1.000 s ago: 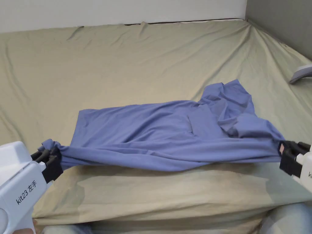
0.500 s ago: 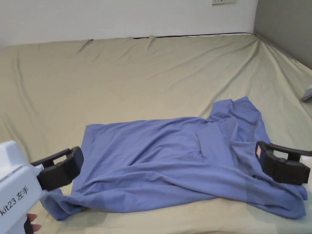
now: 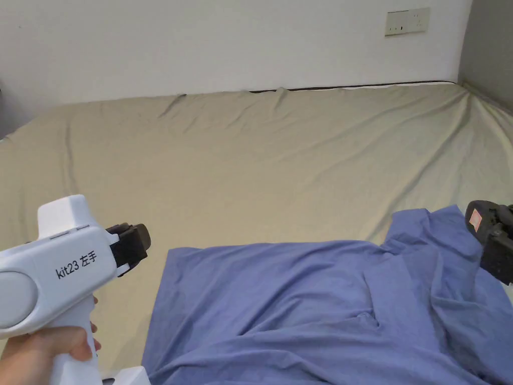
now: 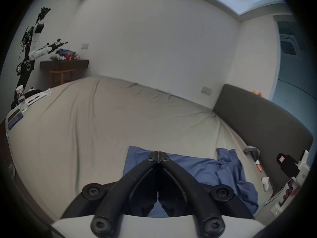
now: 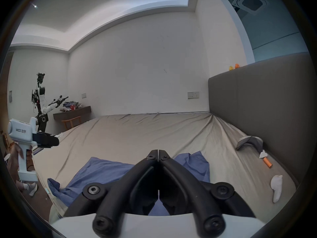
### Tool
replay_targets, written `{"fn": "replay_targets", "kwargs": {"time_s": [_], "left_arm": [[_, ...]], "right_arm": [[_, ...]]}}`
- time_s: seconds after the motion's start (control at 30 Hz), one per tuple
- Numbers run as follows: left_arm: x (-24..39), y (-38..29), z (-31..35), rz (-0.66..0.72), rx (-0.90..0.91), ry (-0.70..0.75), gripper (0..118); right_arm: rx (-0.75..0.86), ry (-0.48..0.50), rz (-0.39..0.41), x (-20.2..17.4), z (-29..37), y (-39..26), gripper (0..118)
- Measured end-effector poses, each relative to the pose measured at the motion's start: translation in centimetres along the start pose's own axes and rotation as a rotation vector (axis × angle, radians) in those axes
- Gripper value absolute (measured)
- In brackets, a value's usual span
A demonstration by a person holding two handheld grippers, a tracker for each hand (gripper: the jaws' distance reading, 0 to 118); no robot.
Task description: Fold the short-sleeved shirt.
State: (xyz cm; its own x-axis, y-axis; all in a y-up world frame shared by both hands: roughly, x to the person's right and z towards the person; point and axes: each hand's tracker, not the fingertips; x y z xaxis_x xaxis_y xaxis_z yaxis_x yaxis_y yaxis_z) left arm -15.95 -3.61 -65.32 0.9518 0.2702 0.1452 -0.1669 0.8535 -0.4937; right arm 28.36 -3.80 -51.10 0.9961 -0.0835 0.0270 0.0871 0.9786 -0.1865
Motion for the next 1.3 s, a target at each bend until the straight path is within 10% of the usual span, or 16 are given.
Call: {"fn": "replay_targets", "kwargs": {"time_s": [0.07, 0.17, 0.73, 0.8, 0.93, 1.17, 1.2, 1.27, 1.3], "left_arm": [[-0.5, 0.3, -3.8, -0.033, -0.056, 0.053, 14], [-1.5, 0.7, -11.1, -0.127, -0.193, 0.113, 118], [-3.7, -3.7, -24.3, -0.309, -0.351, 0.253, 103], [-3.6, -3.5, -23.8, -0.293, -0.366, 0.229, 93], [-2.4, -2.3, -23.2, -0.24, -0.417, 0.106, 8], [-0.2, -3.4, -24.2, -0.297, -0.466, 0.12, 4], [-0.2, -3.6, -24.2, -0.301, -0.456, 0.131, 4], [0.0, -3.8, -24.2, -0.292, -0.46, 0.131, 4], [0.0, -3.9, -24.2, -0.304, -0.461, 0.131, 4]], "right_arm": [[-0.023, -0.003, 0.032, 0.2, -2.1, -0.3, 0], [-0.069, 0.002, 0.035, 0.8, -4.9, -0.8, 0], [-0.165, 0.034, -0.029, 2.4, -11.8, -2.1, 0], [-0.168, 0.033, -0.03, 2.5, -11.7, -2.1, 0], [-0.166, 0.027, -0.032, 3.0, -11.4, -2.1, 0], [-0.171, 0.024, -0.021, 2.9, -11.5, -1.3, 0], [-0.172, 0.016, -0.025, 3.2, -11.7, -1.1, 2], [-0.229, 0.008, -0.061, 4.6, -12.5, -0.9, 56], [-0.247, -0.003, -0.074, 5.5, -13.0, -0.7, 56]]}}
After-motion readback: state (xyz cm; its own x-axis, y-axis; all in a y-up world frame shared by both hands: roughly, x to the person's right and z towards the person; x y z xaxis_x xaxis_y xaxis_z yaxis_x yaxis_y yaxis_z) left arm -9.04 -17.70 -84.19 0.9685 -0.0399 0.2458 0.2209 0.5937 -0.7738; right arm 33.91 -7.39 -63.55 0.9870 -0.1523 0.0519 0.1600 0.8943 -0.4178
